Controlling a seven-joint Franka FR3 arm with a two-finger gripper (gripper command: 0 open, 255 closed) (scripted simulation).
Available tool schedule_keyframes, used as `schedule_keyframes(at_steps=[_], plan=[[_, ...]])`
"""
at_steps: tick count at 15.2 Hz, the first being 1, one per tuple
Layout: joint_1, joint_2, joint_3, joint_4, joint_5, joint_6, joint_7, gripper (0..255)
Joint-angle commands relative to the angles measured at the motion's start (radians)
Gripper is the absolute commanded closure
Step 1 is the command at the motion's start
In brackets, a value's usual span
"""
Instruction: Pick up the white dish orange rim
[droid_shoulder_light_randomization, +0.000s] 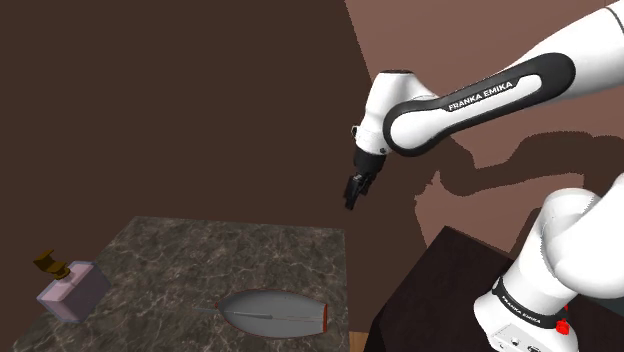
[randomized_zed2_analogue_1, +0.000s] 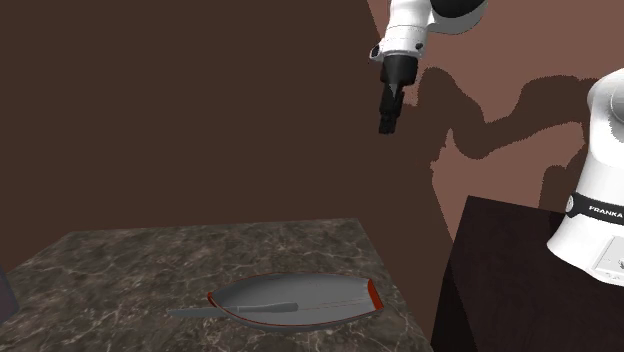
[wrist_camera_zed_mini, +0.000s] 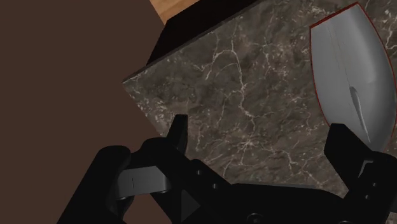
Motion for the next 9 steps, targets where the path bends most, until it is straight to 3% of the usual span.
schedule_keyframes(at_steps=[1,9], plan=[[0.020,0.069,0.010,0.003,0.019,0.070,-0.022,0],[0.089,0.352,0.057,0.074,0.090,0.293,-0.117,0]])
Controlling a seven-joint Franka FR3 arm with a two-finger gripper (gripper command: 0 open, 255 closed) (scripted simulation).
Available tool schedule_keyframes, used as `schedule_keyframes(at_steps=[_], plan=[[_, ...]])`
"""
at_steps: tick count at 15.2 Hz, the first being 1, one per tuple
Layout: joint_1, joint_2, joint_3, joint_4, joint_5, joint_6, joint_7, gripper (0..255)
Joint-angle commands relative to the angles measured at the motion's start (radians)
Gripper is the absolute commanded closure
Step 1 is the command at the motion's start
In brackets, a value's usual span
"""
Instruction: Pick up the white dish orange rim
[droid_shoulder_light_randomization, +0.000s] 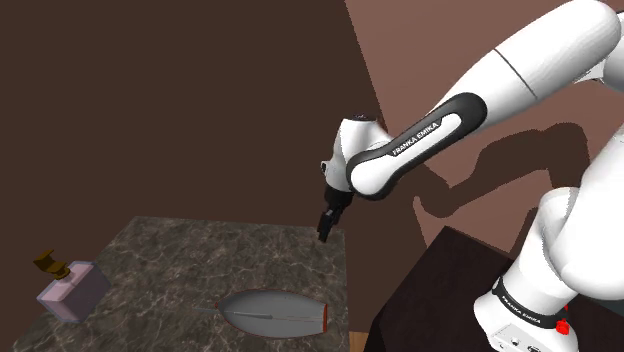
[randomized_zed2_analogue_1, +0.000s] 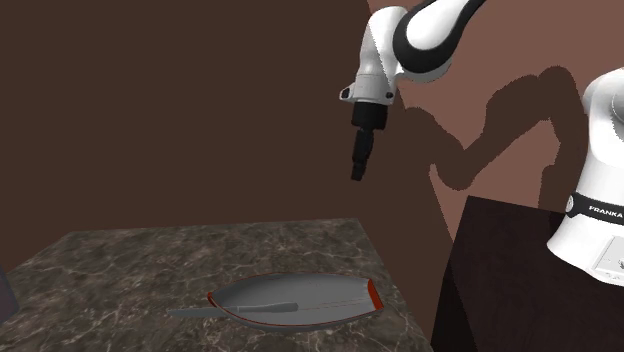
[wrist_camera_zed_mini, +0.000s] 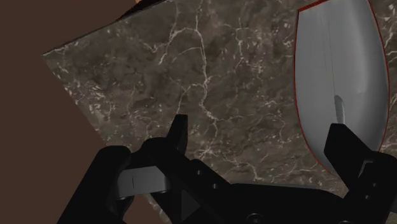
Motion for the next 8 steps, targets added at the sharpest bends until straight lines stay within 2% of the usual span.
schedule_keyframes(at_steps=[1,8], plan=[[0.016,0.063,0.015,0.022,0.016,0.045,-0.022,0],[0.056,0.317,0.067,0.147,0.039,0.186,-0.090,0]])
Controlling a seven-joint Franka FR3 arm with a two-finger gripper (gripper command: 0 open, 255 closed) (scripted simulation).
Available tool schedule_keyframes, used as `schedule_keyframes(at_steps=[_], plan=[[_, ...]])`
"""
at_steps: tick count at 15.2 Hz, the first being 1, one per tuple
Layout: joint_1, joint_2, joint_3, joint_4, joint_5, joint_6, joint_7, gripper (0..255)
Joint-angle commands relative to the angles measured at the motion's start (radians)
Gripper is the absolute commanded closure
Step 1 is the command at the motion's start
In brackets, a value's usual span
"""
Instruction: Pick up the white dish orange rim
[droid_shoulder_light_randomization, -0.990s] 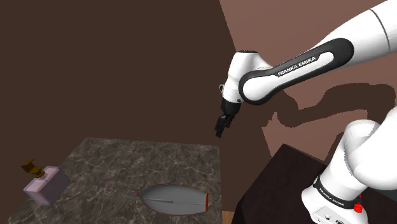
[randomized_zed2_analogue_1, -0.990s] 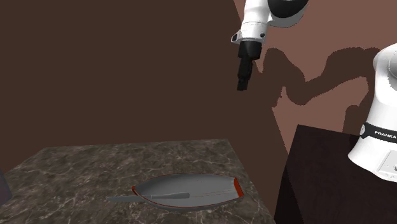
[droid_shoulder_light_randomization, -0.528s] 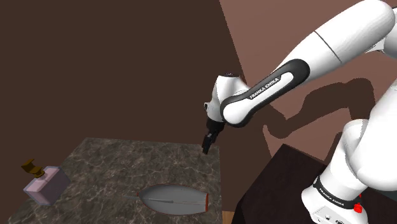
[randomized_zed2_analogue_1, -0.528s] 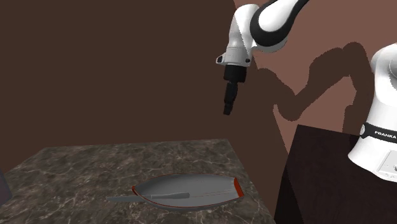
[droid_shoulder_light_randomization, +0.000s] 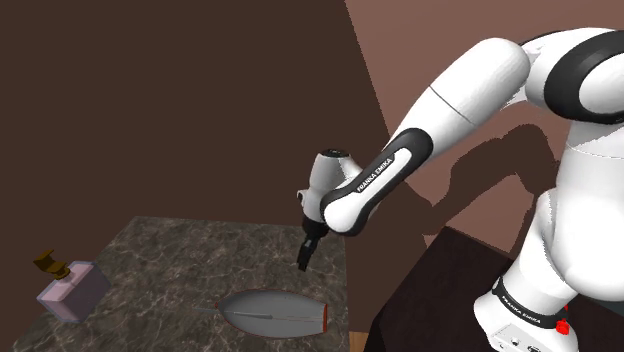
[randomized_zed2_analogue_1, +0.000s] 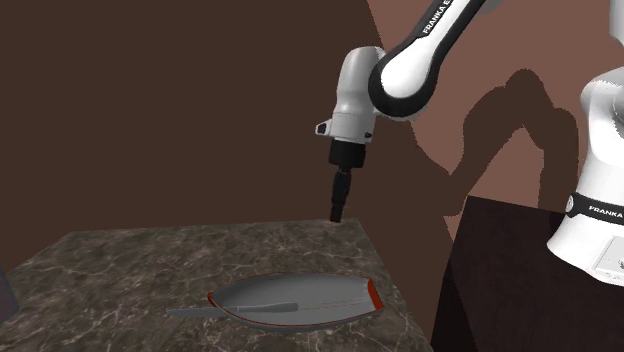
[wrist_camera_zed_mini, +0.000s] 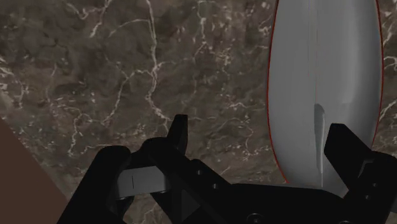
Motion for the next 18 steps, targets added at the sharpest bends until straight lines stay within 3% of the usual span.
schedule_keyframes(at_steps=[1,6,16,17,18], plan=[[0.010,0.080,0.013,0.047,0.000,0.037,-0.020,0],[0.047,0.258,0.037,0.167,-0.020,0.102,-0.047,0],[0.046,0.360,0.040,0.197,-0.019,0.172,-0.067,0],[0.046,0.359,0.040,0.195,-0.019,0.174,-0.067,255],[0.046,0.359,0.040,0.195,-0.019,0.174,-0.067,255]])
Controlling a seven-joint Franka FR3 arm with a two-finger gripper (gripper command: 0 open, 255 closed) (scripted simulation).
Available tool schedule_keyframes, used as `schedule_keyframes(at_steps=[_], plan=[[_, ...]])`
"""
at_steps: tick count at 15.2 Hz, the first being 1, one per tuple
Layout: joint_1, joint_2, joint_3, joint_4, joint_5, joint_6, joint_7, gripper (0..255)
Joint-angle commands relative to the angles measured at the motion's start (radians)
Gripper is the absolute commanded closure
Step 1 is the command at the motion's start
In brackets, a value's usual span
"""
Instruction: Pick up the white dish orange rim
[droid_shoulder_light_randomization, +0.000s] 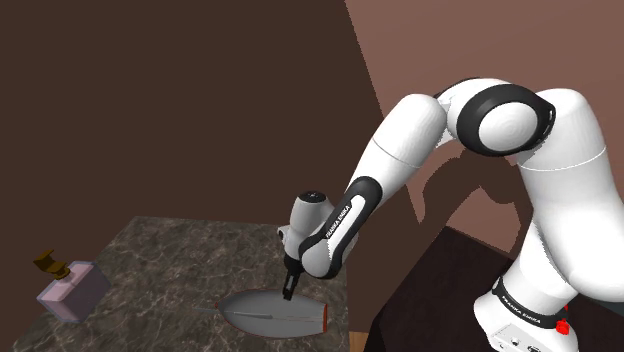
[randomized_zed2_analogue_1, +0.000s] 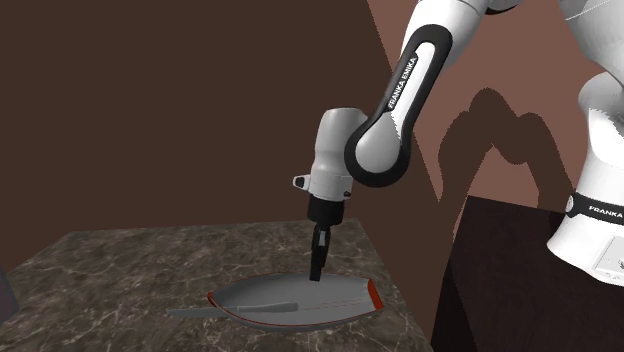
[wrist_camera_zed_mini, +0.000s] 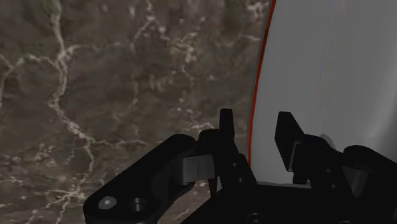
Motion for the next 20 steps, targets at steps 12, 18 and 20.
schedule_keyframes(at_steps=[12,18,20], plan=[[0.001,-0.052,-0.002,-0.015,-0.001,-0.037,0.010,255],[0.002,-0.131,-0.005,-0.034,-0.003,-0.095,0.027,255],[0.002,-0.157,-0.005,-0.039,-0.004,-0.115,0.032,255]])
